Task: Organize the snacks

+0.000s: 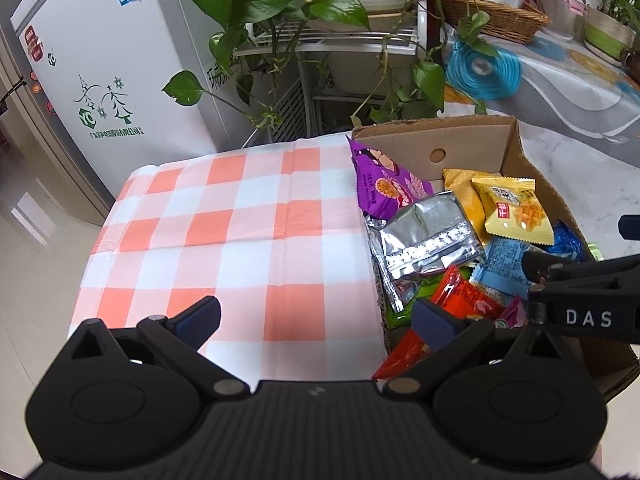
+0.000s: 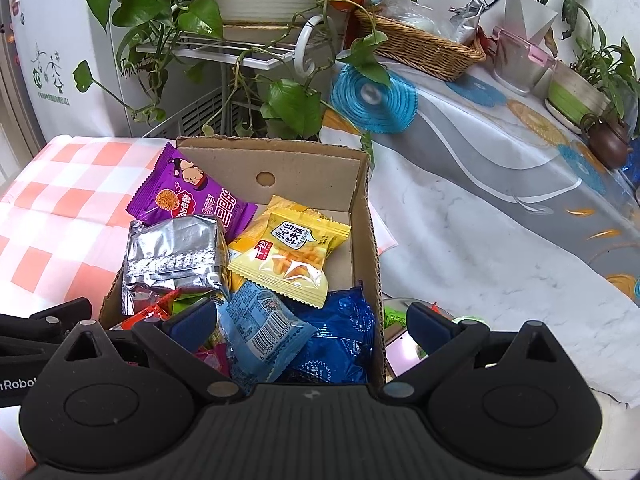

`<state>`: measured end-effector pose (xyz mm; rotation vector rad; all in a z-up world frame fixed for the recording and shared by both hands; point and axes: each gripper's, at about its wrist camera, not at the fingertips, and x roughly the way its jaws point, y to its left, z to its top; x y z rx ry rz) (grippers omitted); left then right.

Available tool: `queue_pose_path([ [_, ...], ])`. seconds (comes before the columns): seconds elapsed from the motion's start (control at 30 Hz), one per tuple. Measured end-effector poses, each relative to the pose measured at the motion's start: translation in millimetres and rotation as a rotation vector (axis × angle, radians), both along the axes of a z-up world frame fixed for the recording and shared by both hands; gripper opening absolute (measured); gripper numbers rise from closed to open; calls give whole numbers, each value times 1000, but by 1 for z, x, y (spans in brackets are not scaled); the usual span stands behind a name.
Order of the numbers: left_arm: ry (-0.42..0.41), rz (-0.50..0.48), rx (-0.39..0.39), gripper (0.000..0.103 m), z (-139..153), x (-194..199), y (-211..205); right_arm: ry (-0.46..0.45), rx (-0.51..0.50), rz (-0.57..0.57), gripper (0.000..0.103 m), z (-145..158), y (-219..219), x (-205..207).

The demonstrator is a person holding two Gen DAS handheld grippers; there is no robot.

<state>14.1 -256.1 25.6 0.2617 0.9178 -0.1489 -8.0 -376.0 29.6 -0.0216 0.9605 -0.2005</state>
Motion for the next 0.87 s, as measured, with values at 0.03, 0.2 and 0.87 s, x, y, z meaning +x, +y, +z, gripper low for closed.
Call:
queue_pose_path([
  [0.03, 1, -1, 0, 101, 0, 0, 0, 1, 0, 0, 103, 0, 0, 0],
  [0.2, 5, -4, -3, 101, -1, 1, 1, 4, -4, 3, 103, -1, 0, 2],
  [0.87, 3, -15, -4, 101, -3, -2, 12, 17, -16, 44, 103, -4, 10, 3],
])
